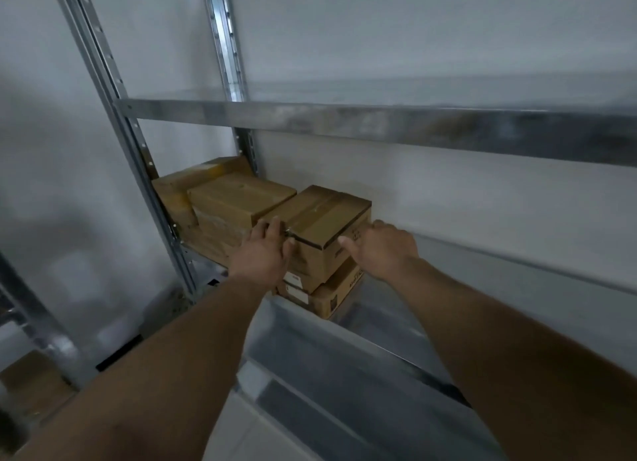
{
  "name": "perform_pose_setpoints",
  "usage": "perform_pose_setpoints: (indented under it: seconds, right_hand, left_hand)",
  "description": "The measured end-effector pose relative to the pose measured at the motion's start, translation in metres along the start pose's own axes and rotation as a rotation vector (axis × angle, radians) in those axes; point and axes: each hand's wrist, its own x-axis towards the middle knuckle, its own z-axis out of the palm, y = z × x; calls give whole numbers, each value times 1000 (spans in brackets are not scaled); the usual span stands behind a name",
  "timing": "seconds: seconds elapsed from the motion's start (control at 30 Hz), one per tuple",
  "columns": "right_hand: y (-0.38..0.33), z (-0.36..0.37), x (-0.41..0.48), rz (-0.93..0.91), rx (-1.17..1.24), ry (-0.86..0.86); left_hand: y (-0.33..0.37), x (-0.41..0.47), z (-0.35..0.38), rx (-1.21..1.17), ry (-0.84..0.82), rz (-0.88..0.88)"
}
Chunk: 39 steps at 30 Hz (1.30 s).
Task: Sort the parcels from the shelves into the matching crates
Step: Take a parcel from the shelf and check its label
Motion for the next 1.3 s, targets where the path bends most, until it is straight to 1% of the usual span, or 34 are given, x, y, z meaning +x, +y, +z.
perform_pose_setpoints:
  seconds: [0.07,0.17,0.33,0.43,0.53,0.73,0.83,0.9,1.03,1.13,1.3]
  right_hand:
    - [-3,3,6,58,76,-15]
    - [-8,5,15,140,196,-22]
    - [-19,13,28,264,505,-75]
    - [-23,13,33,317,634,-83]
    - [-31,8,36,386,761,-61]
    - [-43,6,36,504,894,-36]
    - [-42,-1,32,584,985,-22]
    - [-36,-3,27,603,1036,-22]
    - [-28,-6,10,653,1081,5]
    - [-24,-13,-8,671,1159,111]
    - [-12,-26,-53,739,1207,304]
  left_hand:
    - [-4,15,0,-54,1,-6]
    - [-8,33,1,-49,31,-15]
    - [-3,53,-2,-172,41,-104]
    - [-2,61,-5,-100,55,-120]
    - [-5,64,-3,-65,53,-86]
    - [-12,78,-9,-238,-171,-49]
    - [-14,84,-15,-452,-295,-122]
    - [-13,86,-15,-544,-369,-153]
    - [-8,88,-12,-688,-404,-67]
    - [3,86,-16,-746,-413,41]
    - [33,70,-14,-785,-512,259]
